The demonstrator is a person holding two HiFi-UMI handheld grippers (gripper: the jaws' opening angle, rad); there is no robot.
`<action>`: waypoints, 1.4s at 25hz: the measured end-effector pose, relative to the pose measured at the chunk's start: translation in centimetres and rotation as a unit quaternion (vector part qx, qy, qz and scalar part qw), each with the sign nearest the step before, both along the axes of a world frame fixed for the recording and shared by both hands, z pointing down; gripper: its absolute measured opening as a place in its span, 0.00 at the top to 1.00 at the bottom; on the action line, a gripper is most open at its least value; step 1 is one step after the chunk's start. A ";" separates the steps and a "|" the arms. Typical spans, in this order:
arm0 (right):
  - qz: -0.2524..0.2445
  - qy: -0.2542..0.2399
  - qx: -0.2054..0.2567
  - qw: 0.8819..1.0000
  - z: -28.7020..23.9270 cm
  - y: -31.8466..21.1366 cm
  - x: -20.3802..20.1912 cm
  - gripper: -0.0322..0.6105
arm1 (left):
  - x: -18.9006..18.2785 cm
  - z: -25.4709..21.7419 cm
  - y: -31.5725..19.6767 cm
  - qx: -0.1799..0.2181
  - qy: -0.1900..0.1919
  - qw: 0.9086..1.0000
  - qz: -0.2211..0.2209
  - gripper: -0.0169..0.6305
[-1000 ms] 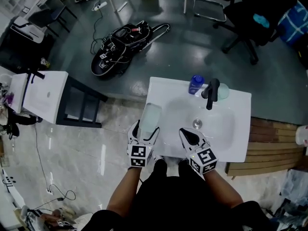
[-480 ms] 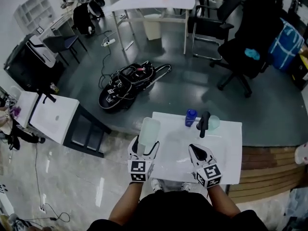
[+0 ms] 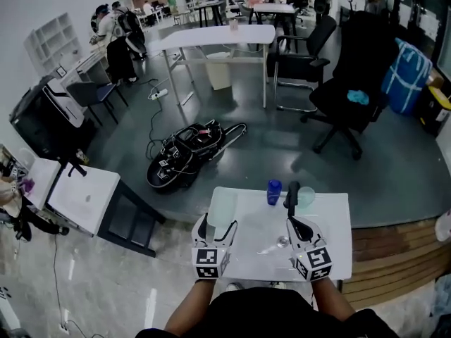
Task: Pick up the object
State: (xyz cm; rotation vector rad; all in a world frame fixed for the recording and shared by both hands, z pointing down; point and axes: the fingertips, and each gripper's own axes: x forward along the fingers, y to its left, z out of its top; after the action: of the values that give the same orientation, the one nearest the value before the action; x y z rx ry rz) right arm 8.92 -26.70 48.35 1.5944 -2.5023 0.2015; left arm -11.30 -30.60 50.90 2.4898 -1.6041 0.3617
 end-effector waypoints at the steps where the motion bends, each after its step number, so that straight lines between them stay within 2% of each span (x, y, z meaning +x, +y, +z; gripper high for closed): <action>1: 0.000 0.001 -0.004 1.000 0.1 0.0 0.1 0.92 | 0.1 0.0 0.1 0.001 0.002 1.000 -0.001 0.36; 17: -0.007 -0.010 0.008 1.000 0.0 0.2 -1.2 0.92 | 0.1 -0.2 0.5 0.007 0.010 1.000 -0.001 0.36; 24: -0.008 0.000 0.023 1.000 -0.4 0.2 -1.8 0.92 | 0.6 0.3 0.6 0.001 0.009 1.000 0.002 0.36; 35: -0.009 0.003 0.032 0.999 -0.8 -0.5 -2.3 0.92 | 0.0 0.4 0.2 0.004 0.012 1.000 -0.014 0.36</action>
State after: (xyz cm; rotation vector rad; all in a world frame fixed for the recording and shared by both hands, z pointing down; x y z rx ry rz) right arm 6.58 -27.18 47.59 1.5924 -2.5427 0.1156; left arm -11.26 -30.43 51.35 2.4657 -1.6311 0.3200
